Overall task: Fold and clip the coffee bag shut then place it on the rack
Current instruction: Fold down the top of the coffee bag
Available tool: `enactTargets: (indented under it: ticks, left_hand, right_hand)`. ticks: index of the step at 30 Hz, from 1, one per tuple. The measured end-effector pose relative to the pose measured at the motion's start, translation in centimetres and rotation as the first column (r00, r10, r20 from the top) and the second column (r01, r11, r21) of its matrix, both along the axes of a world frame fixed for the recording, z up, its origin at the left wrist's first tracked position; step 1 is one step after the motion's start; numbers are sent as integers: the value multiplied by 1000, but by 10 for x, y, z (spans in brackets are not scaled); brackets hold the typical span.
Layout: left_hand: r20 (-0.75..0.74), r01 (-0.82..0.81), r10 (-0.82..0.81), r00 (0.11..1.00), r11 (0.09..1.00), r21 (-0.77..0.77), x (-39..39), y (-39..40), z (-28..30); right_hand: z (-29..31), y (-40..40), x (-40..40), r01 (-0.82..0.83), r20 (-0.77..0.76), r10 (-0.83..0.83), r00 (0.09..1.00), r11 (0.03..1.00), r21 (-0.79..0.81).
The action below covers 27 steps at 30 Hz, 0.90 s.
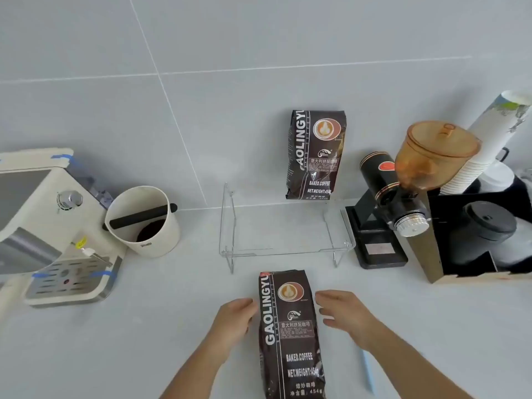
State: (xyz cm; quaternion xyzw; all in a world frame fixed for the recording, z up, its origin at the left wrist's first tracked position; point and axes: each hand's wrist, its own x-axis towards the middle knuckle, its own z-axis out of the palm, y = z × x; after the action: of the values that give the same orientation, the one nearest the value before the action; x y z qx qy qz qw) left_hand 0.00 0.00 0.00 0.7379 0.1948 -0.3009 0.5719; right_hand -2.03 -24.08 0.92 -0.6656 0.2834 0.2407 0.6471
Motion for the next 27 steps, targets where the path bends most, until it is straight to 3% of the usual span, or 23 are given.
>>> enactTargets:
  ticks: [3,12,27]
  left_hand:
    - [-34,-11,9,999,999,-49,5,-7,-9]
    - [-55,-87,80,995,988,-126,6,-19,-6]
    - [138,-150,179,974,968,-199,-33,-24,51]
  right_hand:
    - [-5,7,5,-50,-18,50,999,999,-3]
    - [-1,21,11,6,24,-5,1000,1000,-23]
    - [37,19,-39,6,312,50,949,985,-175]
